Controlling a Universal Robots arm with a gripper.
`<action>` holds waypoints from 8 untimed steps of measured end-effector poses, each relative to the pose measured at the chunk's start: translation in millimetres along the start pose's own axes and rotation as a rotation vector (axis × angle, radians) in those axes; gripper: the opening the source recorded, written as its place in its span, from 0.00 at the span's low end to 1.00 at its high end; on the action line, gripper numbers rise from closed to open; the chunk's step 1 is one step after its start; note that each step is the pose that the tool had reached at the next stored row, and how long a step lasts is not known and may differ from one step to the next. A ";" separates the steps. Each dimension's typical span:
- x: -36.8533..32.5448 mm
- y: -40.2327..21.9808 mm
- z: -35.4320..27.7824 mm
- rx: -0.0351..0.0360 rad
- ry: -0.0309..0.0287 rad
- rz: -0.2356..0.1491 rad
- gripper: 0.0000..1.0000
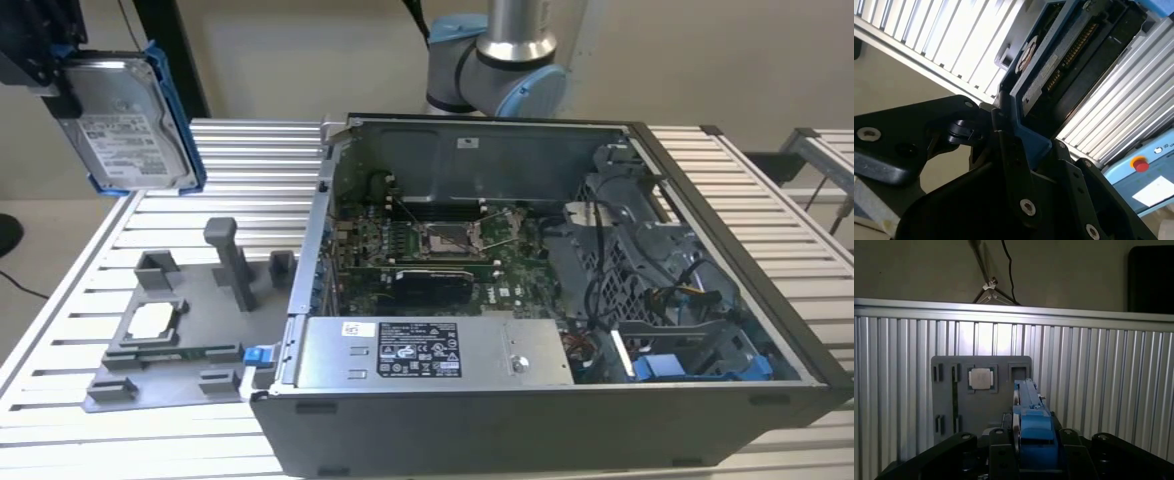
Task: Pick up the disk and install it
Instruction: 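Pick up the disk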
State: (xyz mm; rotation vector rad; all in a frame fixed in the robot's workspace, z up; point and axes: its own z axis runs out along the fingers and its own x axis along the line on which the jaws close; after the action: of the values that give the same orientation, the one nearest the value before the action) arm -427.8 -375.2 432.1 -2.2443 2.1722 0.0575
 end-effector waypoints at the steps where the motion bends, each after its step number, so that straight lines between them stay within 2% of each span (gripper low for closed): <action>1: 0.0 0.0 -0.1 0.0000 0.0000 0.000 0.00; 8: 0.0 0.0 -0.2 0.0000 0.0001 0.000 0.00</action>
State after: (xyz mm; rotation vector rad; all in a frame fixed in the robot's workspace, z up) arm -427.8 -375.2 432.3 -2.2444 2.1722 0.0574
